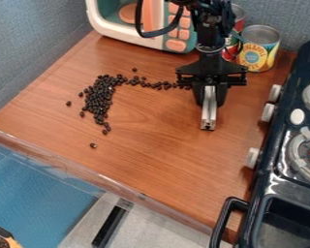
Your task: Sweep into pile
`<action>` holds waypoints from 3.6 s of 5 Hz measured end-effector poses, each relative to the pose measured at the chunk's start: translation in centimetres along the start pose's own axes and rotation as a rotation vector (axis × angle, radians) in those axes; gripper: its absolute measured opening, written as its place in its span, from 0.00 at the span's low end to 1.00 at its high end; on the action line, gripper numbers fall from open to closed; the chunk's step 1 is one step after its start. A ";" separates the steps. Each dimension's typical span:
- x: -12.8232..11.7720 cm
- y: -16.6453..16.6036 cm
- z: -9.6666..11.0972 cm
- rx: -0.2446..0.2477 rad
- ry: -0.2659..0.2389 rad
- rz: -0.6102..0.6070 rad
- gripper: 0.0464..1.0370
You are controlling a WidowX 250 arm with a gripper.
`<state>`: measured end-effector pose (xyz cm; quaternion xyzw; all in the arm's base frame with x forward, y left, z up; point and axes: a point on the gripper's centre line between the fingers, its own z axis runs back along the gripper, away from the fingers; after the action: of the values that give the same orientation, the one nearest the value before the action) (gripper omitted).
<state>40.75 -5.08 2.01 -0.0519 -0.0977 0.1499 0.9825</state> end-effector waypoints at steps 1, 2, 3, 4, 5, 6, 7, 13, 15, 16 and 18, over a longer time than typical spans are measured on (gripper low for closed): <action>0.6 0.5 0.1 0.003 -0.017 0.036 0.33; 1.2 1.8 0.0 0.009 -0.031 0.084 0.33; 1.2 2.5 -0.1 0.015 -0.043 0.105 0.33; 1.1 3.3 -0.1 0.019 -0.049 0.135 0.33; 1.1 5.0 0.3 0.029 -0.061 0.204 0.33; 0.9 6.4 0.5 0.043 -0.068 0.276 0.33; 0.5 7.4 0.9 0.056 -0.068 0.327 0.33; 0.6 8.8 4.3 0.010 -0.125 0.408 0.33; 1.7 6.0 3.9 -0.010 -0.126 0.376 0.33; 1.9 5.8 1.6 0.034 -0.105 0.382 0.33; 2.0 7.4 0.8 0.094 -0.116 0.419 0.33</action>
<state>40.35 2.65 2.19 -0.0166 -0.1339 0.3578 0.9240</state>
